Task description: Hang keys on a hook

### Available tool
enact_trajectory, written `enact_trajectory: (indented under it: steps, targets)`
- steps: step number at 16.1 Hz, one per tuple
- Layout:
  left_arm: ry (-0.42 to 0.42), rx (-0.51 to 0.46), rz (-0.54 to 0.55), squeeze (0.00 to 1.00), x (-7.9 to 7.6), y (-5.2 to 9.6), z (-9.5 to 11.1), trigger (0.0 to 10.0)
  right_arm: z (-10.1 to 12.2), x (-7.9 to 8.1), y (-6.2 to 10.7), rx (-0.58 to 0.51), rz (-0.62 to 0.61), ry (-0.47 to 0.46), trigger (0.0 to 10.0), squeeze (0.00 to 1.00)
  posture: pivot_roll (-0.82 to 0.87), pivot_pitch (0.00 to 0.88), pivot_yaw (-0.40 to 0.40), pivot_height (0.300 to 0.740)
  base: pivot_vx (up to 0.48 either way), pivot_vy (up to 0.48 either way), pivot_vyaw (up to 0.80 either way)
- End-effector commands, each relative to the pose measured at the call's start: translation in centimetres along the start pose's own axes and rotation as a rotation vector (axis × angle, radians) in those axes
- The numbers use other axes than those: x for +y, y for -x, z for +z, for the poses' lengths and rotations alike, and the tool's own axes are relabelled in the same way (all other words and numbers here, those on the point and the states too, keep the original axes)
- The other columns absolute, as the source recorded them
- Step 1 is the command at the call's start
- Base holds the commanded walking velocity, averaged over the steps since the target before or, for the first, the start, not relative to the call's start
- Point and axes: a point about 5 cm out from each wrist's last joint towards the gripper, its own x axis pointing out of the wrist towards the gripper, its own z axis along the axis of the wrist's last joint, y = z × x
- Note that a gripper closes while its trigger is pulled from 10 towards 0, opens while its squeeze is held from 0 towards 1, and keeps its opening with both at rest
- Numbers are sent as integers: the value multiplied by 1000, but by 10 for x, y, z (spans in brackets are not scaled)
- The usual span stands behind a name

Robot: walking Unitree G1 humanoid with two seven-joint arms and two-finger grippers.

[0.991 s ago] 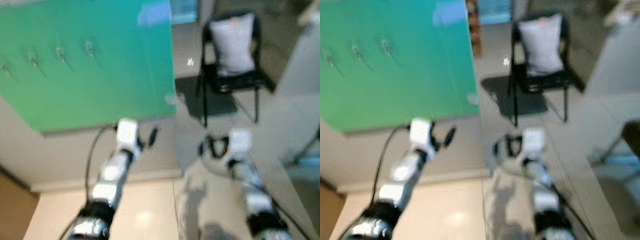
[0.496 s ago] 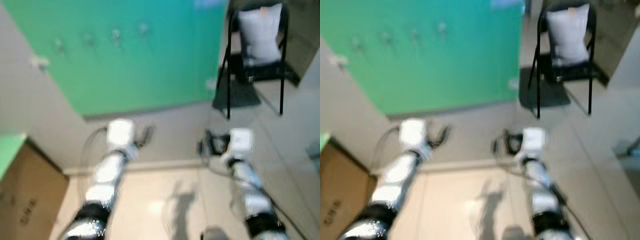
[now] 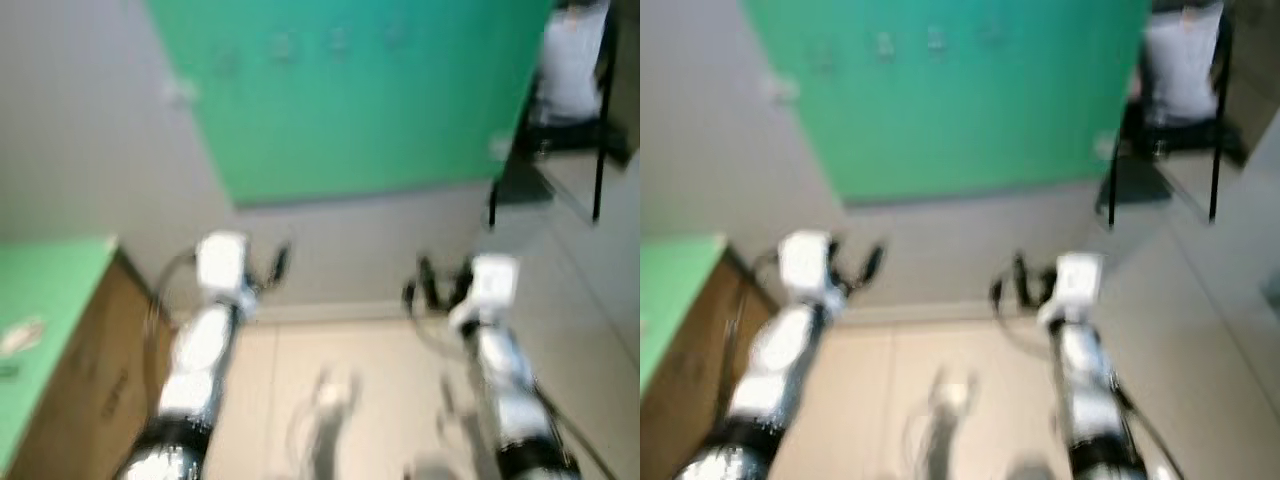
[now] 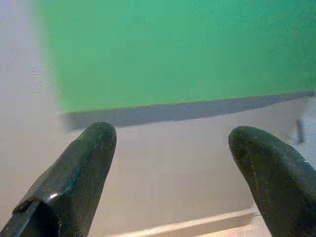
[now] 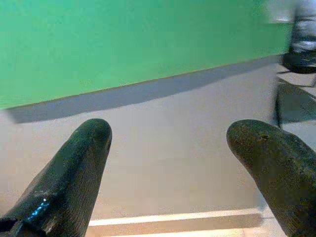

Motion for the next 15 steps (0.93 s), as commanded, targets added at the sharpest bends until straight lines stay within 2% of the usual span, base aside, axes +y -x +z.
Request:
enact_trajectory:
  steps: [1, 2, 4, 6, 9, 13, 15]
  targets:
    - [-49, -46, 6, 0, 5, 6, 6, 10000, 1, -19, 10, -24, -45, 19, 10000, 0, -272, 0, 154, 740, 0, 0, 0]
    - [-77, -34, 21, 0, 11, 14, 1, 10000, -2, -24, 17, -27, -58, 27, 10000, 0, -271, 0, 154, 740, 0, 0, 0]
    - [-26, 5, 34, 0, 11, 20, -8, 10000, -9, -26, 23, 13, -76, 21, 10000, 0, -275, 0, 153, 740, 0, 0, 0]
    - [-19, 14, 7, 0, -2, 13, -9, 10000, -3, -23, 14, 7, -55, 49, 10000, 0, -282, 0, 151, 740, 0, 0, 0]
    - [-34, 8, -19, 0, -11, 5, -7, 10000, 5, -19, 4, -12, -28, 36, 10000, 0, -282, 0, 146, 740, 0, 0, 742]
    - [-101, 10, -48, 0, -15, -3, -1, 10000, 6, -7, -6, 11, 1, 45, 10000, 0, -273, 0, 154, 740, 0, 0, 0]
    - [-89, 4, -45, 0, -15, -5, 3, 10000, 2, 5, -7, 21, 27, 20, 10000, 0, -259, 0, 161, 740, 465, 0, 0]
